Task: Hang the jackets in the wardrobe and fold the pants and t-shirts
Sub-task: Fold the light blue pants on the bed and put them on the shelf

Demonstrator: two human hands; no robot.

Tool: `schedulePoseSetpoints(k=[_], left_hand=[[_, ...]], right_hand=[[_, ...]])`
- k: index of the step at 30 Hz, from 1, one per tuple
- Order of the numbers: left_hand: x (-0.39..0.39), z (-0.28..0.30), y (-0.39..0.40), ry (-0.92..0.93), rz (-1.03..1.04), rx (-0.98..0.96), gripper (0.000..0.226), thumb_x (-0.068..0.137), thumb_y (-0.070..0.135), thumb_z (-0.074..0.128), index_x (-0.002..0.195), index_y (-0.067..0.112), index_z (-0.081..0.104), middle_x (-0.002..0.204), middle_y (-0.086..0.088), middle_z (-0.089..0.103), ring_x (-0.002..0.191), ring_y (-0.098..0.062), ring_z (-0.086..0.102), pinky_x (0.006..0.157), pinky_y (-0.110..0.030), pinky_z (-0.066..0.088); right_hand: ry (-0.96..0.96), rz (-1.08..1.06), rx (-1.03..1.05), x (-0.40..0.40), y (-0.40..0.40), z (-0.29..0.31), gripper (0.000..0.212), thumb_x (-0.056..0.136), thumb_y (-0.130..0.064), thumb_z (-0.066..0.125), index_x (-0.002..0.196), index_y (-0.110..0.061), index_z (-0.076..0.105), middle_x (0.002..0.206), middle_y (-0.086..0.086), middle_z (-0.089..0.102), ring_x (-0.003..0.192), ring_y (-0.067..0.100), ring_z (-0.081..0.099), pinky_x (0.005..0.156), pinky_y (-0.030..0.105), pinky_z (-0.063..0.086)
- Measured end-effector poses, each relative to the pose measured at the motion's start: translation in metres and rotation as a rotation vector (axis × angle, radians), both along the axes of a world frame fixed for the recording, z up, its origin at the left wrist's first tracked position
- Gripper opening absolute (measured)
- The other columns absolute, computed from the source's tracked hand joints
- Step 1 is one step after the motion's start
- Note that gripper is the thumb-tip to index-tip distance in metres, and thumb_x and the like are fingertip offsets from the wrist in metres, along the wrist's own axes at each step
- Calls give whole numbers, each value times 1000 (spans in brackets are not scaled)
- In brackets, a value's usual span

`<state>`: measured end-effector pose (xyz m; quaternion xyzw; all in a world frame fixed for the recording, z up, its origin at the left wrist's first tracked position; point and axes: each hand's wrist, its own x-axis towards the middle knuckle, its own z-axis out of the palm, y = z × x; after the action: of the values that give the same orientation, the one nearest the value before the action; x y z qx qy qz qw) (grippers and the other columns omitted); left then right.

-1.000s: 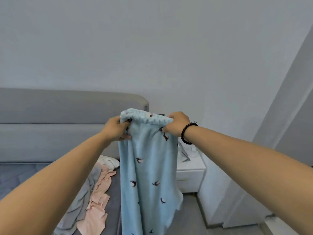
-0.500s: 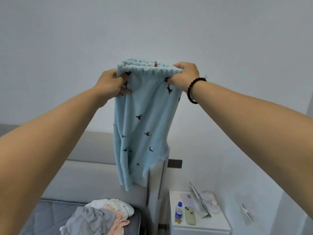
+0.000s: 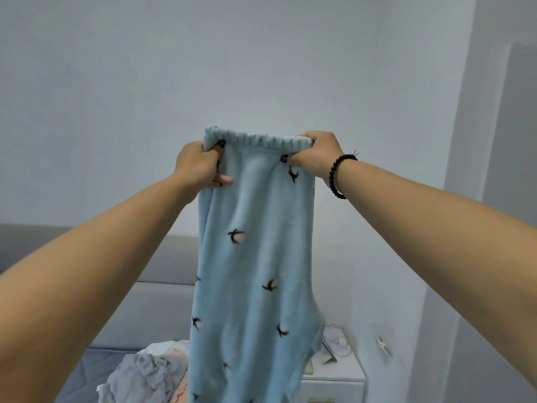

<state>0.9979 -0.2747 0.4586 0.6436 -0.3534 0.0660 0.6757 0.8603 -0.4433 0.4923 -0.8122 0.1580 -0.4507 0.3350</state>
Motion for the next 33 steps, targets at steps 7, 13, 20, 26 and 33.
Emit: schedulePoseSetpoints(k=[7, 13, 20, 26, 33], left_hand=[[3, -47, 8, 136, 17, 78, 26, 99, 27, 45, 79, 14, 56, 69, -5, 58, 38, -9, 60, 44, -21, 53], [46, -89, -11, 275, -61, 207, 24, 100, 27, 43, 92, 12, 59, 86, -7, 69, 53, -14, 69, 61, -29, 59], [123, -113, -22, 193, -79, 224, 21, 104, 29, 38, 104, 19, 56, 97, -4, 66, 71, -23, 74, 59, -33, 60], [170, -59, -9, 74, 14, 52, 23, 103, 19, 36, 117, 14, 54, 112, -4, 64, 82, -21, 73, 82, -41, 58], [134, -31, 52, -9, -19, 35, 17, 102, 14, 43, 106, 16, 59, 104, -5, 64, 82, -23, 74, 79, -37, 59]], right_hand=[[90, -36, 60, 11, 2, -36, 33, 61, -21, 84, 89, -13, 66, 95, 5, 69, 93, 22, 67, 87, 40, 55], [228, -66, 74, 60, -30, -79, 47, 61, -24, 86, 97, 1, 68, 95, 11, 72, 90, 22, 67, 87, 41, 55], [178, -53, 94, 144, -46, -110, 26, 70, -14, 75, 91, -3, 66, 78, 1, 61, 73, 16, 56, 63, 26, 47], [-43, 85, 135, 185, -21, -64, 27, 68, -9, 73, 94, -16, 67, 90, -1, 70, 88, 14, 66, 78, 29, 56], [-72, 189, 263, 164, 24, -38, 41, 67, 4, 62, 101, -19, 64, 92, -4, 63, 94, 15, 63, 83, 30, 55]])
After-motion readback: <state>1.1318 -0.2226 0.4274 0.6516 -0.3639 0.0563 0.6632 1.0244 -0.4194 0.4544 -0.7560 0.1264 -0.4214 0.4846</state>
